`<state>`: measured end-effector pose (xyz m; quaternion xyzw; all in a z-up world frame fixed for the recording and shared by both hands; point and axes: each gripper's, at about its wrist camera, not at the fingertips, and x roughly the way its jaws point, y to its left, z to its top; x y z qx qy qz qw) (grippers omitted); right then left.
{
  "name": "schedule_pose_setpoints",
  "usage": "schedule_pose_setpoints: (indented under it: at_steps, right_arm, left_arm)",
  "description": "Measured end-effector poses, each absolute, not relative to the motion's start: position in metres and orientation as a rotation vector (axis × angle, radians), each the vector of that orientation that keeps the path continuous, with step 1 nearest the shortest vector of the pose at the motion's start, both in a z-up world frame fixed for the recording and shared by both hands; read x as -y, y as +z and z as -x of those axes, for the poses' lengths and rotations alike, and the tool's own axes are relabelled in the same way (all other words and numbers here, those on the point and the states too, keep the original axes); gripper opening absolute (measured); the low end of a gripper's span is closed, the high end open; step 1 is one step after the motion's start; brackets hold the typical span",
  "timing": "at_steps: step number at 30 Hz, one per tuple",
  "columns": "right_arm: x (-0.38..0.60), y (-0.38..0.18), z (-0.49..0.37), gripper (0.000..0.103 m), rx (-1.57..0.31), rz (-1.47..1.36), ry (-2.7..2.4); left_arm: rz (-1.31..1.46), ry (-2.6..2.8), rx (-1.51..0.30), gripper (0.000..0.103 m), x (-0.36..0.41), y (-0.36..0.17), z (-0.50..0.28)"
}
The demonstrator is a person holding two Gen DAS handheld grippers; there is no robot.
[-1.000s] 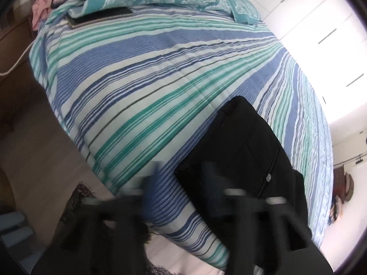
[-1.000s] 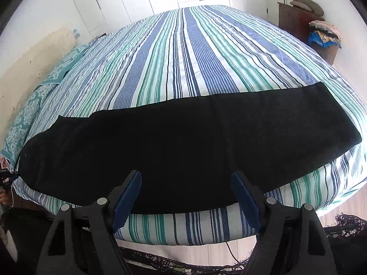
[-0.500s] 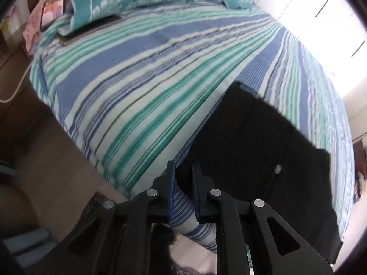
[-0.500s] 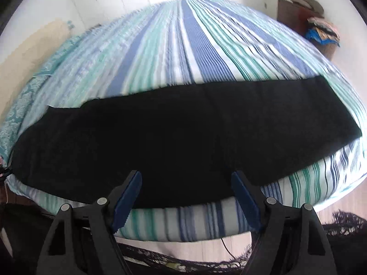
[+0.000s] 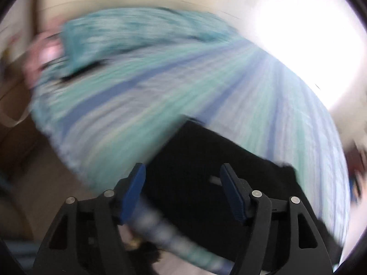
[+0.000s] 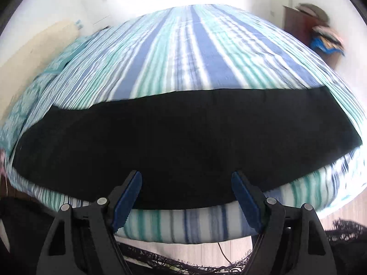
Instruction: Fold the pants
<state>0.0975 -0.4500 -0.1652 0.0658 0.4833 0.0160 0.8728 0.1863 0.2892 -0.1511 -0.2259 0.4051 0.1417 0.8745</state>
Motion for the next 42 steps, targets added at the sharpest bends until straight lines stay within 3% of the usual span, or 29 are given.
schedule_pose_setpoints:
  at_steps: [7, 11, 14, 20, 23, 26, 27, 29, 30, 35, 37, 40, 42]
  right_arm:
    - [0.384, -0.150, -0.128, 0.080, -1.058, -0.177, 0.345]
    - [0.323, -0.130, -0.184, 0.090, -1.097, -0.331, 0.581]
    - [0.273, -0.127, -0.243, 0.092, -1.137, -0.459, 0.710]
    - [0.115, -0.173, -0.357, 0.092, -1.393, -0.680, 0.966]
    - [0.065, -0.214, -0.374, 0.088, -1.535, -0.577, 0.915]
    - [0.066, -0.225, -0.407, 0.068, -1.491, -0.426, 0.813]
    - [0.076, -0.219, -0.414, 0.070, -1.450, -0.452, 0.785]
    - [0.094, -0.191, -0.423, 0.089, -1.311, -0.358, 0.657]
    - [0.102, -0.180, -0.424, 0.093, -1.277, -0.344, 0.643]
    - [0.109, -0.186, -0.409, 0.094, -1.454, -0.551, 0.872]
    - [0.097, -0.202, -0.397, 0.094, -1.516, -0.445, 0.869]
    - [0.100, -0.201, -0.396, 0.093, -1.360, -0.082, 0.561]
    - [0.125, -0.177, -0.390, 0.093, -1.202, -0.114, 0.487]
  left_arm:
    - [0.231, 0.179, -1.046, 0.070, -0.209, -0.215, -0.237]
    - [0.112, 0.193, -1.016, 0.070, -0.196, -0.223, -0.231]
    - [0.090, 0.189, -1.010, 0.074, -0.189, -0.225, -0.229]
    - [0.046, 0.179, -1.011, 0.077, -0.187, -0.229, -0.228]
    - [0.073, 0.159, -1.015, 0.077, -0.190, -0.228, -0.229]
    - [0.086, 0.151, -1.019, 0.077, -0.192, -0.228, -0.230]
    - [0.086, 0.150, -1.018, 0.077, -0.191, -0.228, -0.229]
    - [0.078, 0.149, -1.020, 0.077, -0.190, -0.228, -0.230]
    - [0.076, 0.151, -1.022, 0.077, -0.189, -0.228, -0.230]
    - [0.061, 0.160, -1.027, 0.079, -0.184, -0.228, -0.231]
    - [0.041, 0.166, -1.029, 0.080, -0.182, -0.229, -0.232]
    - [0.028, 0.168, -1.028, 0.080, -0.181, -0.228, -0.230]
    - [0.037, 0.167, -1.024, 0.080, -0.182, -0.227, -0.228]
